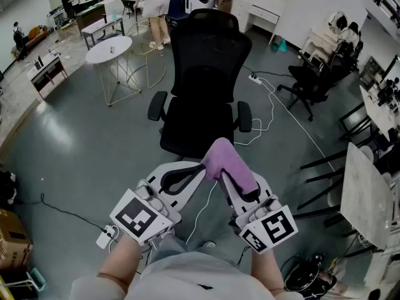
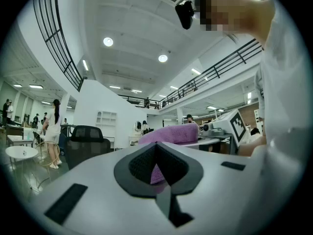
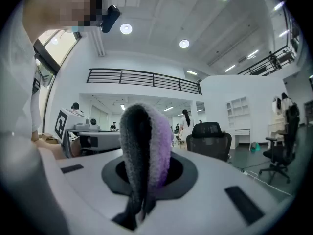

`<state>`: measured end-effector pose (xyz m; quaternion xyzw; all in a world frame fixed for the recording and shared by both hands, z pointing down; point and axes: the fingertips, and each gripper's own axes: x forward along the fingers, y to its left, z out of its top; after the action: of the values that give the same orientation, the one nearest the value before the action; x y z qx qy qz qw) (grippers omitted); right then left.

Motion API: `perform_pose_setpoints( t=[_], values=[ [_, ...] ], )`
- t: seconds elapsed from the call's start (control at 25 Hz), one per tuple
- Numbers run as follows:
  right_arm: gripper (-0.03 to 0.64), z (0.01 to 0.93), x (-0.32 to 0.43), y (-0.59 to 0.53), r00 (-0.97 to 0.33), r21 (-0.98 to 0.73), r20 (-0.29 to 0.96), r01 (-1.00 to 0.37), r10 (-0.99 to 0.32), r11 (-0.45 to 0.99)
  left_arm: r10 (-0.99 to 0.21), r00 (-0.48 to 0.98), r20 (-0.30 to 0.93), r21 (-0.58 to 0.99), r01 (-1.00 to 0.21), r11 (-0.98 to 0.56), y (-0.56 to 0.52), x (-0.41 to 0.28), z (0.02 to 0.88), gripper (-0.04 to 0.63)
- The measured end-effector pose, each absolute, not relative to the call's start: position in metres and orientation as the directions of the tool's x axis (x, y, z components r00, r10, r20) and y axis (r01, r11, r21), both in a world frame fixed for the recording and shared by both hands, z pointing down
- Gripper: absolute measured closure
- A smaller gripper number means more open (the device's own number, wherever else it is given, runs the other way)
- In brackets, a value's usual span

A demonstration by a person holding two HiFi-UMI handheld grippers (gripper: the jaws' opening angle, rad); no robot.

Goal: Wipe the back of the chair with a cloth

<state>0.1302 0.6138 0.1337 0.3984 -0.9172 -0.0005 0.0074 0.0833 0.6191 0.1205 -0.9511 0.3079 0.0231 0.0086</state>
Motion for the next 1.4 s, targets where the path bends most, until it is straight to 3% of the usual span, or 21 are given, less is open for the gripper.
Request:
perform_pose_setpoints(
  t=[0.8,1.4],
  values=[
    [0.565,0.133,0.116,0.6,-0.669,-0.008,-0.007,-0.743,-0.743,0.669,-0.589,0.807,-0.039,-0.029,-0.59,-0.807,0.602,0.066,0.121,0.583],
    [0.565,0.133,0.059,0.555,-0.598,-0.05,-0.035,-0.799,-0.801,0.599,-0.532,0.846,-0.037,-0.062,-0.534,-0.844,0.556,0.002,0.124,0.583]
  ],
)
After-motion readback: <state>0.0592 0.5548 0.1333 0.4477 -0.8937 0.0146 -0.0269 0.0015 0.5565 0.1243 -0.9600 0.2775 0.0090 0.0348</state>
